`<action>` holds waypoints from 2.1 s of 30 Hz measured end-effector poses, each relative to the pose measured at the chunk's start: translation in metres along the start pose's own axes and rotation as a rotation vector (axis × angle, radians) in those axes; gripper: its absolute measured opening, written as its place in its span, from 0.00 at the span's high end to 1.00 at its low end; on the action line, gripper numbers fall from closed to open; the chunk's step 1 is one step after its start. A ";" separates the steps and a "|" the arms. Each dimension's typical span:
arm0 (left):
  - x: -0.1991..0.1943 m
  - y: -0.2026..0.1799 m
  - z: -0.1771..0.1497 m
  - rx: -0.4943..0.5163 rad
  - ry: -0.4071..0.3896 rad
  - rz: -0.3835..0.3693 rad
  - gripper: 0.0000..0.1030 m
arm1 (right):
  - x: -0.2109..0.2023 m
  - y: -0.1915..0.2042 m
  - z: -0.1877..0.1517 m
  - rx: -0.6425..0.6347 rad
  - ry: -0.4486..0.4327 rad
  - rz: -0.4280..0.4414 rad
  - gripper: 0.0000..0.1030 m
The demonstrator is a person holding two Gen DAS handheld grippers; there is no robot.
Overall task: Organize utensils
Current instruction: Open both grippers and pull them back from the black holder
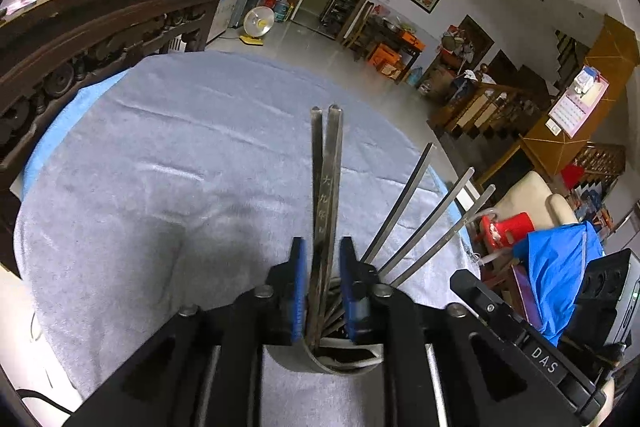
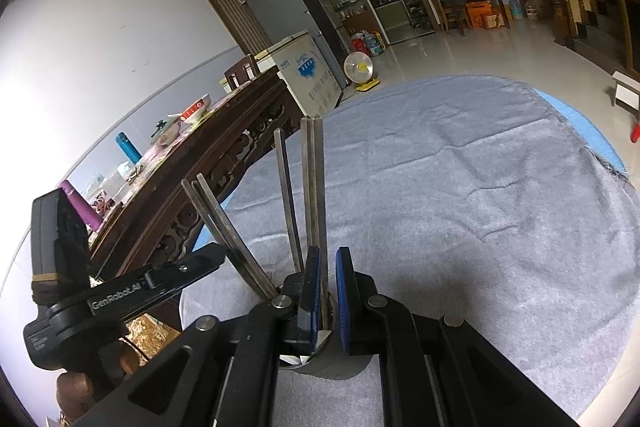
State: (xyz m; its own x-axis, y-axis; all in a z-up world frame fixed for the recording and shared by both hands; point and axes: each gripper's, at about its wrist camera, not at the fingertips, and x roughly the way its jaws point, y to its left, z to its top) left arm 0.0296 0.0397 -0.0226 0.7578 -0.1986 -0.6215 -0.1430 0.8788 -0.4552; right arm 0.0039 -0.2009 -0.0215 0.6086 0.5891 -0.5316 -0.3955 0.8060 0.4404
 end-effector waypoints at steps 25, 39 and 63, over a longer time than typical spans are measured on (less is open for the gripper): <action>-0.042 -0.011 -0.033 0.174 -0.010 0.258 0.31 | -0.057 0.043 -0.044 -0.239 0.058 -0.038 0.18; -0.052 -0.019 -0.036 0.195 -0.021 0.268 0.21 | -0.057 0.044 -0.048 -0.237 0.054 -0.076 0.14; -0.056 -0.039 -0.041 0.281 -0.064 0.265 0.08 | -0.055 0.050 -0.052 -0.276 0.051 -0.113 0.13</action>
State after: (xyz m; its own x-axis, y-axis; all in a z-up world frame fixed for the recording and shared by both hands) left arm -0.0328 -0.0015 0.0041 0.7574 0.0709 -0.6491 -0.1657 0.9824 -0.0861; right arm -0.0851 -0.1903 -0.0078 0.6270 0.4912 -0.6046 -0.5032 0.8479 0.1670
